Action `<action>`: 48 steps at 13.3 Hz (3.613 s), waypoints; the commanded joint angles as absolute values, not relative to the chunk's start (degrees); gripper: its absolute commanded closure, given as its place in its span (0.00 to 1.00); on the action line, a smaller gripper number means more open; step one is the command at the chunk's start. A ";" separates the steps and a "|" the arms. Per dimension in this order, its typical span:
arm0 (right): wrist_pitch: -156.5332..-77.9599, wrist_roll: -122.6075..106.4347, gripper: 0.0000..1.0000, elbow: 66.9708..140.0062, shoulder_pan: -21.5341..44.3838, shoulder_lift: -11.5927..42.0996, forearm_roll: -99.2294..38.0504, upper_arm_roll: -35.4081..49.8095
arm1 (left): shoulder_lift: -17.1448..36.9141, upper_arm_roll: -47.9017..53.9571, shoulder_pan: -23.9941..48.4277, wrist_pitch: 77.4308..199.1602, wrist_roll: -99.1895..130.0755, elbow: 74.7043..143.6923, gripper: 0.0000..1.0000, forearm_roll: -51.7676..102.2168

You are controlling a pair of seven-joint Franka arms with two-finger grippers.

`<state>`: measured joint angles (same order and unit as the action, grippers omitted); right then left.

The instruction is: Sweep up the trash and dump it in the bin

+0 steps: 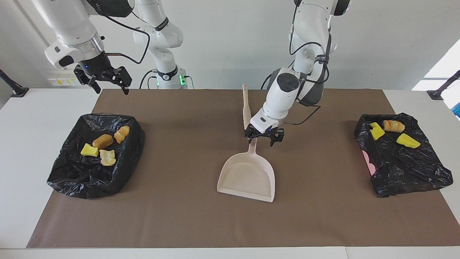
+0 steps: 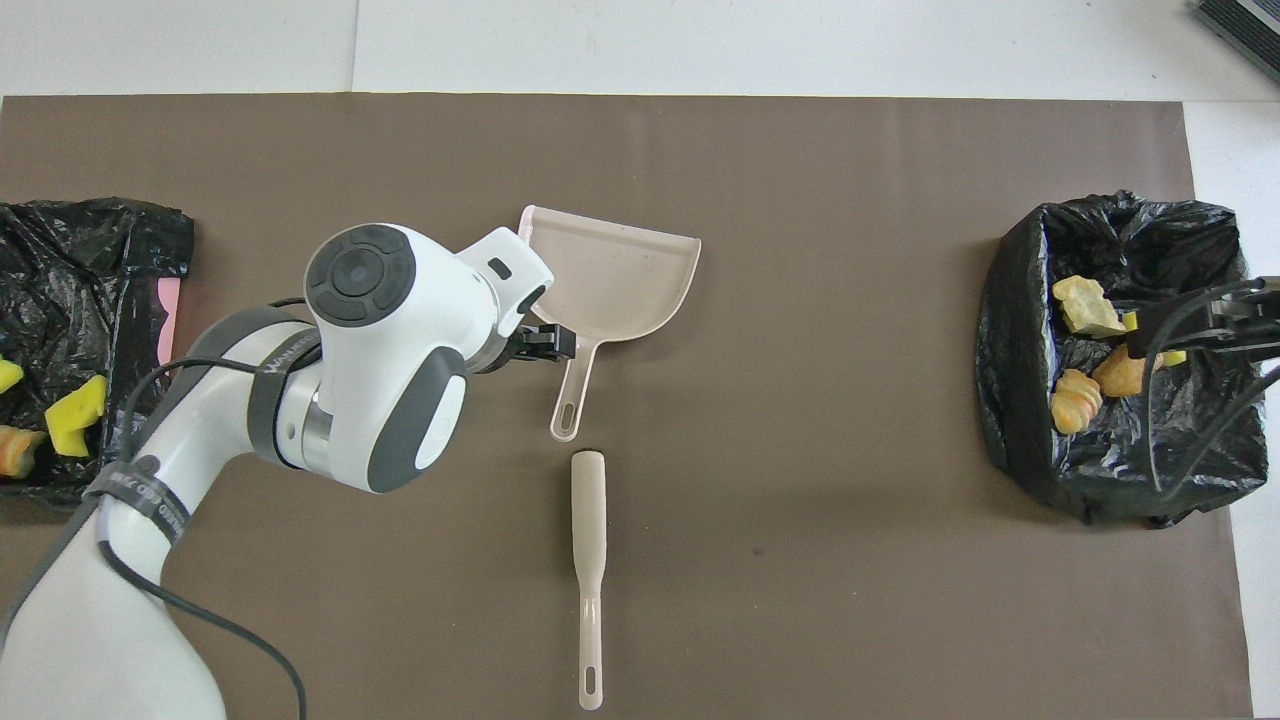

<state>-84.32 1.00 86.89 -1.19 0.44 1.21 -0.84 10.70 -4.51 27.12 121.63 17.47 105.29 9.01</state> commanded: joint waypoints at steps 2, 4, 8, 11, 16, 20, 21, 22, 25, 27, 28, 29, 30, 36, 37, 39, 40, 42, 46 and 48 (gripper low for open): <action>-84.55 1.23 0.00 88.33 -1.76 -0.88 0.26 -0.53 | 5.72 -4.04 20.06 117.00 15.66 105.73 0.00 9.14; -84.55 1.23 0.00 88.33 -1.76 -0.88 0.26 -0.53 | 3.96 -4.13 16.98 113.31 11.45 105.91 0.00 9.14; -84.55 1.23 0.00 88.33 -1.76 -0.88 0.26 -0.53 | 2.38 -4.13 10.91 110.13 5.64 105.91 0.00 8.44; -84.55 1.23 0.00 88.33 -1.76 -0.88 0.26 -0.53 | 1.93 -4.13 8.36 109.25 3.35 105.38 0.00 3.53; -84.55 1.23 0.00 88.24 -1.76 -0.88 0.26 -0.53 | 1.76 -4.13 8.00 102.85 3.08 96.79 0.00 0.70; -84.55 1.23 0.00 88.24 -1.76 -0.88 0.26 -0.53 | 0.71 -4.04 8.09 97.74 3.08 92.03 0.00 -1.05; -84.55 1.23 0.00 88.33 -1.76 -0.88 0.26 -0.53 | 0.01 -4.04 8.17 97.30 2.99 91.50 0.00 -1.14; -84.55 1.23 0.00 88.24 -1.76 -0.88 0.26 -0.53 | -0.78 -4.04 8.17 97.21 3.16 91.23 0.00 -1.14; -84.55 1.23 0.00 88.33 -1.76 -0.88 0.26 -0.53 | -3.42 -3.43 8.35 96.07 3.34 90.88 0.00 -0.62; -84.55 1.23 0.00 88.33 -1.76 -0.88 0.26 -0.53 | -5.26 -3.08 9.05 93.27 3.69 90.88 0.00 -0.96; -84.55 1.23 0.00 88.24 -1.76 -0.88 0.26 -0.53 | -5.80 -3.08 9.05 92.12 3.69 90.88 0.00 -0.71; -84.55 1.23 0.00 88.33 -1.76 -0.88 0.26 -0.53 | -6.06 -3.08 9.05 90.72 3.69 90.88 0.00 -0.53; -84.55 1.23 0.00 88.24 -1.76 -0.88 0.26 -0.53 | -6.06 -3.08 9.05 89.49 3.87 90.88 0.00 -0.44; -84.55 1.23 0.00 88.24 -1.76 -0.97 0.26 -0.53 | -6.15 -3.08 8.27 87.01 3.87 90.79 0.00 -0.44; -84.55 1.23 0.00 88.33 -1.76 -0.88 0.26 -0.53 | -6.07 -3.08 8.17 87.19 3.87 90.79 0.00 -0.44; -84.55 1.23 0.00 88.24 -1.76 -0.88 0.26 -0.53 | -6.06 -3.08 7.91 87.71 3.87 90.79 0.00 -0.44; -84.55 1.23 0.00 88.33 -1.76 -0.88 0.26 -0.53 | -5.98 -2.73 6.43 87.71 3.87 90.79 0.00 -0.44; -84.55 1.23 0.00 88.33 -1.76 -0.88 0.26 -0.53 | -6.06 1.82 1.70 87.63 3.78 90.70 0.00 -0.35; -84.55 1.23 0.00 88.33 -1.76 -0.88 0.26 -0.53 | -6.33 8.87 -5.01 87.45 3.87 90.70 0.00 -0.35; -84.55 1.23 0.00 88.33 -1.76 -0.88 0.26 -0.53 | -6.50 8.62 -4.05 87.19 4.04 90.79 0.00 -0.35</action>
<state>-84.32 1.00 86.89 -1.19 0.42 1.21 -0.84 -5.97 7.78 -3.47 87.92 3.70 91.01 -0.09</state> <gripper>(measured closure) 0.000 0.000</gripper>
